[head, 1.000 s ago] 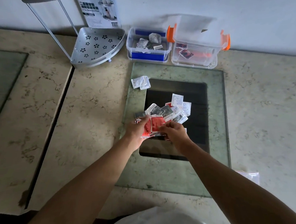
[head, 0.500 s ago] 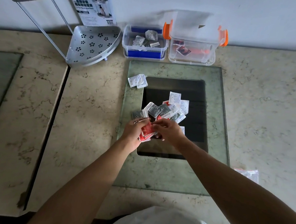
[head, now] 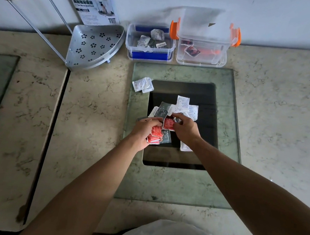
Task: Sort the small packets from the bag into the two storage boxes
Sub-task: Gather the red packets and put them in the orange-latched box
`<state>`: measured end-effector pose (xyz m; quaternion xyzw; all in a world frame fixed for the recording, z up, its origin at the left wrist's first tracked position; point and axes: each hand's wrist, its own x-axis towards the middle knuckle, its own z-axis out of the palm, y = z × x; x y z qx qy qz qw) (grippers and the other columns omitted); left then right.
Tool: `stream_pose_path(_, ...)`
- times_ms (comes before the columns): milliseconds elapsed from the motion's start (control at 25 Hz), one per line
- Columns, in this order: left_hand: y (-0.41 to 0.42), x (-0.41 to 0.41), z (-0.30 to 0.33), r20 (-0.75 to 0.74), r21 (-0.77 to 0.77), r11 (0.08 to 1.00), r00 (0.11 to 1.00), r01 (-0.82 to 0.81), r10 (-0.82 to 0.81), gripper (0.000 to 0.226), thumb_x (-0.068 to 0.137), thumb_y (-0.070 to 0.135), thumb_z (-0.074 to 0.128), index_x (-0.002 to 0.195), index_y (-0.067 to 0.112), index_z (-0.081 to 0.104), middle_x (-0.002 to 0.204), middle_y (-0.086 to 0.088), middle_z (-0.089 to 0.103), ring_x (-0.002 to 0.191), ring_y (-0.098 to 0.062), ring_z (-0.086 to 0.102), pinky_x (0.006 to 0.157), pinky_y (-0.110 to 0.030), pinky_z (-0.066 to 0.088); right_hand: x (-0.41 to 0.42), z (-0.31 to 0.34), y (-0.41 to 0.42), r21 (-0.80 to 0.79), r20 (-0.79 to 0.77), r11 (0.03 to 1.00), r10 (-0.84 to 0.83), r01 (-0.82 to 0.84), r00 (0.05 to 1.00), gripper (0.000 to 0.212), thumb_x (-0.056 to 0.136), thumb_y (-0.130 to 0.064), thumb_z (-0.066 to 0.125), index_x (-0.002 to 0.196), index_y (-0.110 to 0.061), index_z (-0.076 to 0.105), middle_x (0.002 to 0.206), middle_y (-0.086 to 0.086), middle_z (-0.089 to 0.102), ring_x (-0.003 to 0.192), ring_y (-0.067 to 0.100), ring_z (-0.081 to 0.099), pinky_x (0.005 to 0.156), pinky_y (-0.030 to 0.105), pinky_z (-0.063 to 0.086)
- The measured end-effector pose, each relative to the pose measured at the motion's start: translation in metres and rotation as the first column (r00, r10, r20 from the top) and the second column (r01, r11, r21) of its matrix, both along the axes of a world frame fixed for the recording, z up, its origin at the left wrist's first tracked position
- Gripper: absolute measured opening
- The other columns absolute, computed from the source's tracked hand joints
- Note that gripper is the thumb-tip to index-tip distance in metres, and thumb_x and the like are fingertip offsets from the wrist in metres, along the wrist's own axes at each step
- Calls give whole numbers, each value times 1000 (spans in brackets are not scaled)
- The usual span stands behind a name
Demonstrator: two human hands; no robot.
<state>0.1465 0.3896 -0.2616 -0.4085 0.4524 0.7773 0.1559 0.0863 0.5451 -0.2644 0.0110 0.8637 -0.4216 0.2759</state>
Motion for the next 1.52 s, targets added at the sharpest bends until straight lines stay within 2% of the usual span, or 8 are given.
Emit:
stream_pose_path(360, -3, -14, 5, 80, 59, 997, 996, -52, 47, 20, 89, 1, 53, 98, 11, 68, 74, -11, 65, 55, -22, 63, 55, -33, 52, -3, -7, 3, 347, -168, 866, 436, -361, 884, 47, 93, -33, 61, 139, -37, 53, 119, 9, 71, 104, 32, 68, 77, 38, 55)
stream_pose_path(560, -9, -1, 0, 55, 124, 987, 994, -105, 99, 26, 82, -9, 51, 94, 8, 66, 80, -15, 68, 75, -29, 67, 75, -43, 57, -1, -7, -7, 420, -198, 844, 444, -334, 874, 39, 87, -29, 72, 122, -24, 57, 112, 5, 68, 93, 28, 67, 68, 35, 54)
stream_pose_path(760, -9, 0, -1, 6, 56, 995, 997, -82, 81, 28, 79, -13, 61, 98, 7, 67, 85, -18, 71, 63, -26, 68, 54, -30, 55, -8, -5, 2, 267, -228, 927, 328, -265, 917, 14, 82, -22, 75, 88, -16, 64, 101, 1, 64, 84, 23, 64, 69, 39, 57)
stream_pose_path(920, -4, 0, -5, -2, -16, 996, 996, -84, 84, 12, 81, 7, 78, 90, 7, 70, 79, -16, 68, 57, -23, 64, 49, -29, 53, -11, 2, 9, 169, -200, 966, 227, -194, 953, 8, 80, -16, 74, 86, -16, 68, 87, -1, 71, 80, 17, 66, 70, 33, 55)
stream_pose_path(1080, -2, -2, -5, -41, -75, 997, 999, -22, 19, 69, 51, 42, 96, 101, 1, 72, 79, -17, 71, 58, -27, 65, 55, -33, 55, -12, 16, 4, -267, 220, 953, -84, 143, 972, 17, 82, -13, 80, 95, -10, 69, 78, 4, 69, 57, 10, 59, 54, 22, 50)
stream_pose_path(1320, 1, -7, 0, -102, 21, 1000, 995, -14, 16, 58, 62, 10, 91, 114, 0, 66, 111, -37, 66, 93, -48, 67, 89, -66, 52, -13, 13, -2, -264, 232, 965, 74, -10, 970, 16, 83, -10, 78, 97, -12, 70, 69, 11, 73, 52, 18, 65, 49, 24, 49)
stream_pose_path(1440, -4, -7, -2, -89, 50, 999, 996, -11, 16, 50, 69, -10, 74, 118, -4, 64, 107, -36, 67, 91, -50, 68, 83, -61, 57, -19, 7, -9, -177, 153, 979, 132, -105, 979, 22, 89, -11, 67, 109, -19, 72, 78, 7, 76, 59, 20, 69, 52, 25, 53)
stream_pose_path(1520, -9, -8, -4, -85, 64, 997, 996, -30, 35, 39, 77, -15, 62, 111, 2, 67, 96, -27, 72, 84, -44, 72, 75, -51, 61, -23, 0, -9, 77, -47, 985, 161, -157, 986, 27, 89, -17, 62, 113, -25, 72, 96, 1, 76, 82, 20, 70, 70, 33, 59)
